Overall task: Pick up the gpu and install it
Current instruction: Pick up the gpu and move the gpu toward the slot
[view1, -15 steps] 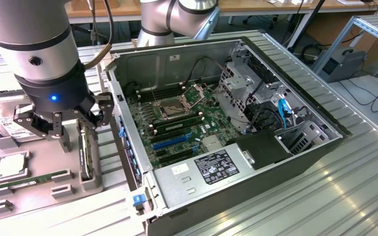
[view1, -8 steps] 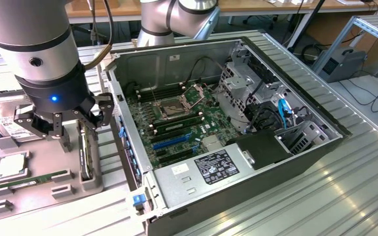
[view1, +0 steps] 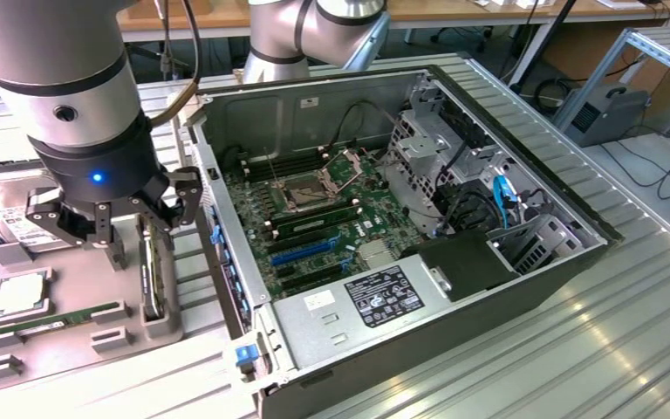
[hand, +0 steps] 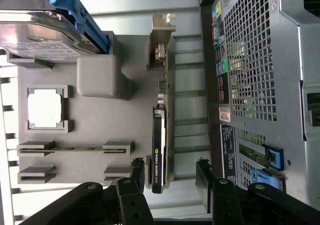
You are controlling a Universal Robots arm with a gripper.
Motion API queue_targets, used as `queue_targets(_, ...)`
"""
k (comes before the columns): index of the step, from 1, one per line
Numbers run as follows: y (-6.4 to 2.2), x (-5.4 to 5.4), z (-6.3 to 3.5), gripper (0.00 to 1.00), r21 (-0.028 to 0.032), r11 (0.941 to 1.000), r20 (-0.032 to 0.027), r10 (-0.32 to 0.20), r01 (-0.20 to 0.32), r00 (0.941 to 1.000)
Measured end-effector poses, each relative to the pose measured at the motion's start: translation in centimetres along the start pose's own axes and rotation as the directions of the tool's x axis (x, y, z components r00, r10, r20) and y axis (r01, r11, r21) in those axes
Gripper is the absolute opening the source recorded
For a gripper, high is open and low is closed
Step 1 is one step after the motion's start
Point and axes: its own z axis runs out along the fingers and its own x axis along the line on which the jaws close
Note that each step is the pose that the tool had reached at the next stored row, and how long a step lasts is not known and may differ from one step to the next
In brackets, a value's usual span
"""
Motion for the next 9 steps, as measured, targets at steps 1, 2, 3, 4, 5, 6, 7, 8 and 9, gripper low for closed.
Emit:
queue_targets(1, 0.0, 0.0, 0.02, 0.54, 0.0, 1.0, 0.0, 0.0, 0.0, 1.0)
queue_targets(2, 0.0, 0.0, 0.04, 0.54, -0.0001, 1.0, 0.0001, 0.0, 0.0, 1.0)
queue_targets(3, 0.0, 0.0, 0.06, 0.54, 0.0, 1.0, 0.0001, 0.0, 0.0, 1.0)
queue_targets(4, 0.0, 0.0, 0.08, 0.54, -0.0001, 1.0, 0.0001, 0.0, 0.0, 1.0)
queue_targets(5, 0.0, 0.0, 0.1, 0.54, -0.0001, 1.0, 0.0, 0.0, 0.0, 1.0)
queue_targets(6, 0.0, 0.0, 0.12, 0.54, -0.0001, 1.0, 0.0001, 0.0, 0.0, 1.0)
queue_targets(7, -0.01, 0.0, 0.14, 0.54, -0.0001, 1.0, 0.0001, 0.0, 0.0, 1.0)
queue_targets(8, -0.01, 0.01, 0.18, 0.54, -0.0001, 1.0, 0.0, 0.0, 0.0, 1.0)
queue_targets(9, -0.01, 0.01, 0.21, 0.54, -0.0001, 1.0, 0.0001, 0.0, 0.0, 1.0)
